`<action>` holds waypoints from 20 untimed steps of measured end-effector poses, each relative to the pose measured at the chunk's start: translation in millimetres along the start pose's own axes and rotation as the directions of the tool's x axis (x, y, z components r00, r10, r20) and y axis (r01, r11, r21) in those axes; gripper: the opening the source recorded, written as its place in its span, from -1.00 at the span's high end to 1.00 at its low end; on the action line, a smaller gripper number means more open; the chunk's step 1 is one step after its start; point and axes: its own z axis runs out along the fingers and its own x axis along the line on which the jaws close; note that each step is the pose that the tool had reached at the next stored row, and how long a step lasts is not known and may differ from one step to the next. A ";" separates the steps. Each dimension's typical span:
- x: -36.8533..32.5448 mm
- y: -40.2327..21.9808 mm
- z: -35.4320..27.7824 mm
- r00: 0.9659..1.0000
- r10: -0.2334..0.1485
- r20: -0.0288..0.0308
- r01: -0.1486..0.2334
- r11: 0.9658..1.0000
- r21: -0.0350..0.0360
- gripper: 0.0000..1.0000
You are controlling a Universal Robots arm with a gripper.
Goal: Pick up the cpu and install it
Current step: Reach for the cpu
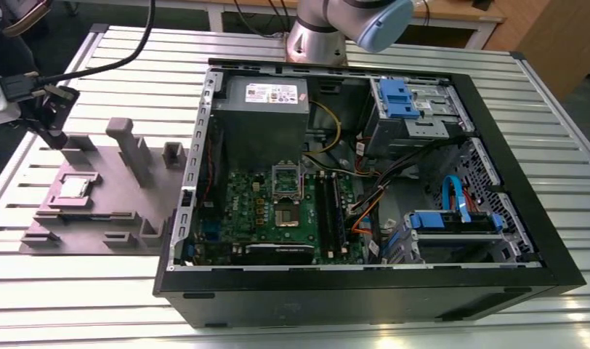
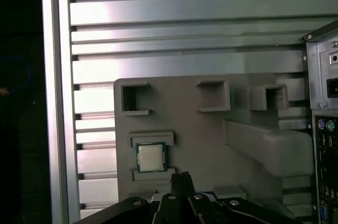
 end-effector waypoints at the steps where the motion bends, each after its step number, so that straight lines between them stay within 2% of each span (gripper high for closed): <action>1: 0.9 -0.1 1.4 1.000 0.000 0.000 0.000 1.000 0.001 0.80; 8: 7.7 -1.4 11.6 1.000 0.000 0.000 0.000 1.000 0.011 0.80; 20: 16.4 -5.3 28.8 1.000 0.000 -0.001 0.000 1.000 0.015 0.80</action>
